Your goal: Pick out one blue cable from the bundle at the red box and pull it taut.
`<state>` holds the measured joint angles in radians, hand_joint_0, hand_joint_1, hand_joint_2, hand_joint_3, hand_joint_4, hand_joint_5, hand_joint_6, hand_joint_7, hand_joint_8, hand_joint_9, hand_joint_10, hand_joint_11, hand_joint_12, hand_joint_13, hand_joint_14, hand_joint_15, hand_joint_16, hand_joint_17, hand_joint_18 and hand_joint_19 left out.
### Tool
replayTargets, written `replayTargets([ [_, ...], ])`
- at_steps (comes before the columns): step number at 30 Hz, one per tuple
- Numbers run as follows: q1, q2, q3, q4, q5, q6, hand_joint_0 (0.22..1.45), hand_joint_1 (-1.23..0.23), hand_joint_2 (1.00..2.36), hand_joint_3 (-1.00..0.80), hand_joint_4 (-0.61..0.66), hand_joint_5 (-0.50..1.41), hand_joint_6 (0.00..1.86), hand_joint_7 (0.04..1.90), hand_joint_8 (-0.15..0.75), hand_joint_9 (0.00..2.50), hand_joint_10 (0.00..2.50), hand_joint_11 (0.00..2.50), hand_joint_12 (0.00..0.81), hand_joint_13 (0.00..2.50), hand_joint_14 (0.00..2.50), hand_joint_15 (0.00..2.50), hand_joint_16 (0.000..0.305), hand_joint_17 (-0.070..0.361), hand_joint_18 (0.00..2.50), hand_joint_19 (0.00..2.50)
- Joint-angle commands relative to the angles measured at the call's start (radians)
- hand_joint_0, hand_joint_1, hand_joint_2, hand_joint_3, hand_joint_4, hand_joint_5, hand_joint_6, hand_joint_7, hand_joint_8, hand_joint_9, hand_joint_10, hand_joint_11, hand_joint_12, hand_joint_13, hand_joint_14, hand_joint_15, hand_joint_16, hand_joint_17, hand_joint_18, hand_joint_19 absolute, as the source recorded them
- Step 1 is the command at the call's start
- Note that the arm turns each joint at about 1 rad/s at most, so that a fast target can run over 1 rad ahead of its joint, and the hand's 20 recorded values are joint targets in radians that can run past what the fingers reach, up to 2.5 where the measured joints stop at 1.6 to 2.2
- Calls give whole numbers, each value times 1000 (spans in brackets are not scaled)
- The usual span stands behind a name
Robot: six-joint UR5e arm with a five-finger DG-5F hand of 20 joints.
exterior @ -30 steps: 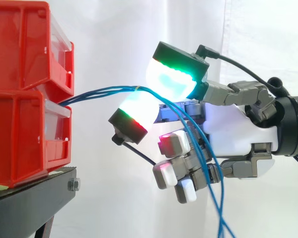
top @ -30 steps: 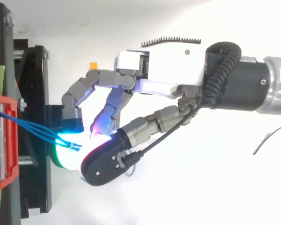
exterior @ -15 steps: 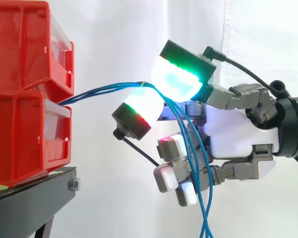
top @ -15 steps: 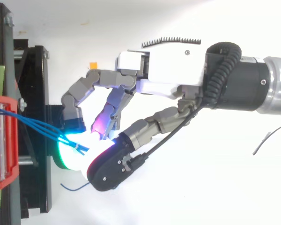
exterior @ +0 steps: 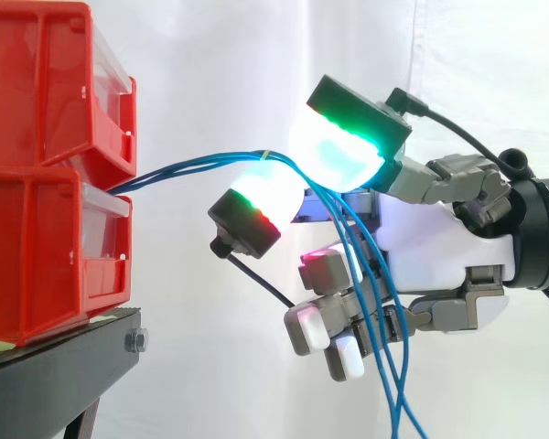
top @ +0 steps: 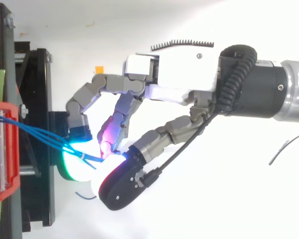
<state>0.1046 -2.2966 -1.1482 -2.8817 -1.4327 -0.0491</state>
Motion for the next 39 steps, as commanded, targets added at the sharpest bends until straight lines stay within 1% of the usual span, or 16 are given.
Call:
replayTargets([
  [1, 0, 0, 2, -1, 0, 0, 518, -693, 1000, -500, -187, -74, 947, 844, 228, 1233, 30, 774, 313, 1026, 26, 657, 45, 101, 876, 776],
  [3, 0, 0, 4, -1, 0, 0, 514, -647, 1000, -500, -193, -72, 929, 895, 226, 1247, 29, 765, 312, 1027, 26, 660, 45, 102, 879, 777],
  [4, 0, 0, 4, -1, 0, 0, 512, -591, 1000, -500, -207, -70, 917, 939, 227, 1258, 29, 753, 311, 1028, 26, 654, 46, 103, 880, 782],
  [5, 0, 0, 4, -1, 0, 0, 513, -581, 1000, -500, -213, -69, 916, 936, 228, 1264, 29, 751, 309, 1028, 25, 659, 45, 102, 879, 774],
  [7, 0, 0, 4, -1, 0, 0, 520, -498, 1000, -500, -240, -73, 887, 952, 218, 1265, 27, 752, 310, 1026, 26, 656, 45, 102, 870, 783],
  [10, 0, 0, 4, -1, 0, 0, 527, -477, 1000, -500, -262, -72, 879, 926, 214, 1259, 29, 748, 306, 1018, 27, 653, 45, 101, 863, 785],
  [14, 0, 0, 4, -7, 0, 0, 556, -469, 1000, -500, -247, -74, 856, 943, 207, 1254, 30, 753, 301, 1009, 26, 659, 44, 99, 844, 789],
  [19, 0, -1, 4, -8, 0, 0, 574, -560, 1000, -500, -212, -79, 837, 967, 211, 1236, 30, 751, 300, 1001, 27, 665, 44, 98, 831, 804],
  [21, -2, 0, 4, -8, 0, 0, 589, -653, 1000, -500, -177, -86, 841, 967, 210, 1192, 28, 763, 302, 980, 27, 661, 44, 99, 826, 800],
  [24, -2, 0, 4, -7, 0, 0, 609, -718, 1000, -500, -151, -92, 849, 966, 215, 1159, 30, 768, 303, 958, 27, 665, 43, 97, 804, 795],
  [26, 0, 0, 4, -7, 0, 0, 647, -797, 1000, -500, -131, -104, 879, 939, 219, 1140, 28, 779, 305, 950, 25, 664, 43, 97, 800, 788],
  [28, 0, 0, 4, -7, 0, 0, 686, -845, 1000, -500, -153, -108, 886, 1020, 214, 1124, 30, 777, 300, 944, 27, 659, 43, 96, 794, 771],
  [33, 0, 0, 4, -8, 0, 0, 731, -889, 1000, -500, -242, -106, 930, 1004, 214, 1137, 31, 784, 293, 959, 27, 658, 42, 95, 802, 751],
  [39, 0, 0, 4, -8, 0, 0, 697, -927, 1000, -500, -259, -90, 944, 996, 218, 1174, 31, 790, 292, 970, 26, 653, 42, 93, 811, 751],
])
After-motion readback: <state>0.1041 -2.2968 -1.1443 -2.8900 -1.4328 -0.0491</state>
